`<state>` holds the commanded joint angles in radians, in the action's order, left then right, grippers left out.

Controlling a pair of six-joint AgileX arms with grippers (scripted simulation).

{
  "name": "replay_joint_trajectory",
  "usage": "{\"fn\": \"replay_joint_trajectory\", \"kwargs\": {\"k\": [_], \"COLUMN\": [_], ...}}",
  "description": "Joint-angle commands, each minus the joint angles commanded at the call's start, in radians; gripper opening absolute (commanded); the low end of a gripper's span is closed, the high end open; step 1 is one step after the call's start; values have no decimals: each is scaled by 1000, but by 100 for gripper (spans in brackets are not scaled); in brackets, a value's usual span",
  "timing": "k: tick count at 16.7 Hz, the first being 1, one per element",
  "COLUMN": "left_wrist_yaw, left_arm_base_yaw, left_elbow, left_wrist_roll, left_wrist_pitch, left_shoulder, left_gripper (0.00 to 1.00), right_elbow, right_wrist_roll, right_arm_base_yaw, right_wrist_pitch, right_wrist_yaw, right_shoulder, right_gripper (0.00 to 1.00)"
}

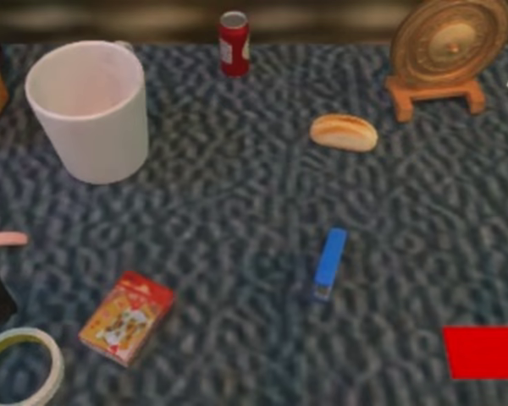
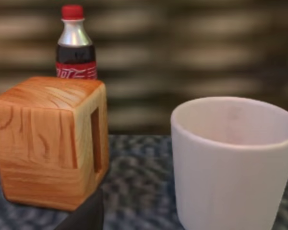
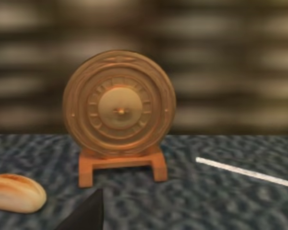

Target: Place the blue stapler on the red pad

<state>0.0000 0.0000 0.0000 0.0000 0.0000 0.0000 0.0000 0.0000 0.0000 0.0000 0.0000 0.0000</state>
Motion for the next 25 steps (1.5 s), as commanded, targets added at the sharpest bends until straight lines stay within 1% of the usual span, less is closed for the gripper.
{"fn": "replay_joint_trajectory", "kwargs": {"k": [3, 5, 9, 12, 20, 25], "left_wrist_yaw": [0, 0, 0, 0, 0, 0], "left_arm_base_yaw": [0, 0, 0, 0, 0, 0], "left_elbow": [0, 0, 0, 0, 0, 0], "left_wrist_roll": [0, 0, 0, 0, 0, 0], "left_wrist_pitch": [0, 0, 0, 0, 0, 0], "left_shoulder": [0, 0, 0, 0, 0, 0], "left_gripper": [100, 100, 100, 100, 100, 100], "right_elbow": [10, 62, 283, 518, 1190, 1541], "right_wrist_roll": [6, 36, 151, 269, 618, 803], "right_arm_base_yaw": [5, 26, 102, 178, 405, 523], "right_wrist_pitch": [-7, -42, -183, -337, -812, -1047], "right_wrist_yaw": [-1, -4, -8, -8, -7, -10], "right_shoulder": [10, 61, 291, 570, 1484, 1909], "right_gripper": [100, 100, 100, 100, 100, 100]}}
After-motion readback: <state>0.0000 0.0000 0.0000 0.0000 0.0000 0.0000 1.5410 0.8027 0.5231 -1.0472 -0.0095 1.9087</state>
